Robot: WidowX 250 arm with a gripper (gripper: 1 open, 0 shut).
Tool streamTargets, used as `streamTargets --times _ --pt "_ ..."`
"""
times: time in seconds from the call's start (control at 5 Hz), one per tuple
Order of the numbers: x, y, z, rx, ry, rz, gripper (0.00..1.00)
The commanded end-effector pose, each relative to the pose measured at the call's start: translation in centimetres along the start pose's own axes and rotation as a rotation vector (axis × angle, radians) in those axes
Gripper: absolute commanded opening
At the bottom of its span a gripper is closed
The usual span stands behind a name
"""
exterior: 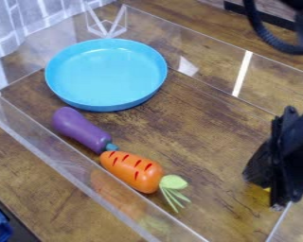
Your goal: Put the lemon on the blue tray
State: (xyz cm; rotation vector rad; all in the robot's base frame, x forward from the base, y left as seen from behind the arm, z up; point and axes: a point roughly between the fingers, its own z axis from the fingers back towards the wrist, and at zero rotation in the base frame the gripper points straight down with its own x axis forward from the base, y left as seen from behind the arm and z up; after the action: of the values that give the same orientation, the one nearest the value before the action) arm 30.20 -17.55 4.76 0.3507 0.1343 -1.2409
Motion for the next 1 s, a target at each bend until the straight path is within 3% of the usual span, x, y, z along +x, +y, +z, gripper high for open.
streamTargets --times 0.0,0.2,0.4,0.6,0.8 --pt "-0.4 0.7 4.0 0.107 -0.100 -0.045 0.00" --pt "-0.8 0.6 5.0 0.146 -0.114 -0.092 0.00" --pt "-0.8 0.3 4.8 0.168 -0.118 -0.129 0.00" --pt "-0.5 -0.1 3.2 0.178 -0.118 -0.178 1.00" --pt "-0.4 -0.4 2.0 0.170 -0.111 -0.174 1.00"
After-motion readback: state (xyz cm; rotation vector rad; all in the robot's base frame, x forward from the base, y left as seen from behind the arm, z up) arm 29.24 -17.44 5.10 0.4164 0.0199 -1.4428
